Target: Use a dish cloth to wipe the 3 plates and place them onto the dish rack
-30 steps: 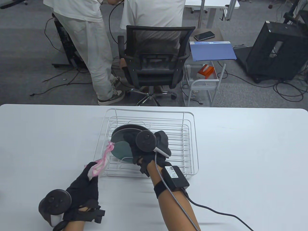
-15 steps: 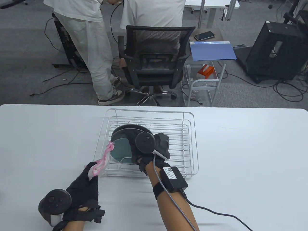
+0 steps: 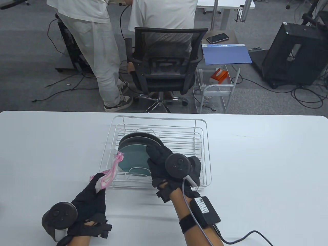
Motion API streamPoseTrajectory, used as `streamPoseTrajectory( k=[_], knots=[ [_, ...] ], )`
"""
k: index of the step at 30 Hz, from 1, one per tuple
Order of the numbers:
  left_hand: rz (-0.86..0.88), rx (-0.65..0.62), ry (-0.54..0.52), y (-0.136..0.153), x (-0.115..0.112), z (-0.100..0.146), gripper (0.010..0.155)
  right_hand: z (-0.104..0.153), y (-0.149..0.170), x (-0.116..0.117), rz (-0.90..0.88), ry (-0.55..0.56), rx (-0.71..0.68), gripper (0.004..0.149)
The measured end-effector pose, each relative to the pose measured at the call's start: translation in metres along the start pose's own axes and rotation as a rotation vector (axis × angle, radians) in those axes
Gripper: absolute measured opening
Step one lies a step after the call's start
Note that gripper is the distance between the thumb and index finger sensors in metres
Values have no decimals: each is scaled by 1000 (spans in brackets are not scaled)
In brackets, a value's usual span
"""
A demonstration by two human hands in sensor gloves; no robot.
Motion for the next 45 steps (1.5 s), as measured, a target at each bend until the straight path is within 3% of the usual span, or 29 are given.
streamPoseTrajectory(
  k=[8,12,18,24,27,29,34,38,41,45],
  knots=[
    [-126,-66,56,-13,-14,3,50,78,6,-16,-47,-92,18,64],
    [-298,-144,188,-28,-45,9,50,101,24,-16,-87,-75,58,66],
    [-596,-235,479,-47,-111,24,50,113,67,-18,-281,-10,164,66],
    [-810,-248,679,-50,-165,41,52,116,78,-20,-275,-32,165,66],
    [-858,-221,784,-46,-181,48,53,115,77,-20,-305,-28,160,66],
    [-901,-244,790,-50,-184,50,55,116,76,-18,-306,-39,152,66],
    [-876,-183,995,-48,-193,60,70,115,72,-8,-299,-91,136,66],
    [-691,-119,1096,-41,-186,59,81,115,69,-2,-295,-126,125,67],
    [-495,-92,1076,-36,-175,51,82,115,68,-2,-294,-128,121,67],
    [-406,-102,878,-32,-138,29,75,114,67,-2,-286,-132,105,67]
  ],
)
Point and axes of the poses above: the tracker on the back of each hand, its own y axis roughly to the little-finger side, its own z axis roughly from the fingertips to the wrist, x = y × z, the point moved 3 cm from there along -z, roughly from the wrist to the fingertips, and after that the axes turned 2 degrees about y, right-handed, at the moved point
